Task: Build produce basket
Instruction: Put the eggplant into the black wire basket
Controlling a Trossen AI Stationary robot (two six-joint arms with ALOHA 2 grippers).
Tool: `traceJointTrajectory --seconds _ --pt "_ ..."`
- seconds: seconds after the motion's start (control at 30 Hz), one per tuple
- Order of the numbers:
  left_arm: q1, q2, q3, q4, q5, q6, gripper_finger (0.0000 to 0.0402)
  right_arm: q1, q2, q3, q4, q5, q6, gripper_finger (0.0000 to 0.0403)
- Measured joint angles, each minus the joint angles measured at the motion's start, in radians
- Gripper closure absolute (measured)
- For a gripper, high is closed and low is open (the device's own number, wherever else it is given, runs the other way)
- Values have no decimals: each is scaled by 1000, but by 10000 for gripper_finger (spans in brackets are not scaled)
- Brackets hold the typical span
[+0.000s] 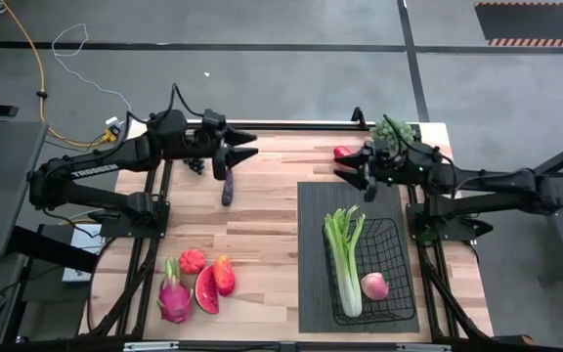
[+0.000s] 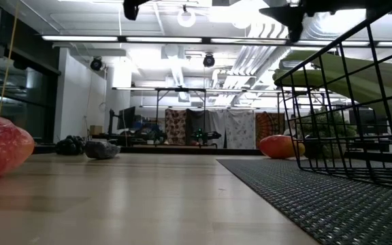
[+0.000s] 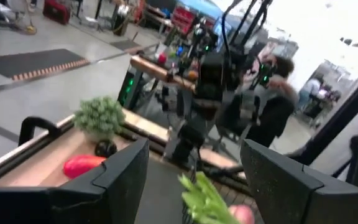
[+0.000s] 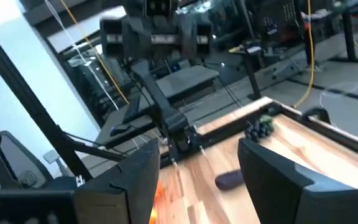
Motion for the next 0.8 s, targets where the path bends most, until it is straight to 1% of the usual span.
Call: traceJointTrajectory --seconds 0.13,0.27,0.33,0.4,0.53,0.8 --pt "-30 -10 -52 31 -48 54 158 -12 34 0 112 0 -38 194" --pt "-48 -23 -160 229 -66 66 158 -11 40 0 161 0 -79 194" --pt "-52 -30 -214 336 -52 59 158 -11 40 0 160 10 -82 194" --pt "-52 -38 -256 398 -32 59 158 -11 41 0 157 26 -82 194" --pt "-51 -52 -292 395 -24 67 158 -11 55 0 150 52 -92 194" --pt "-51 -60 -297 396 -18 118 158 -11 69 0 120 54 -232 194"
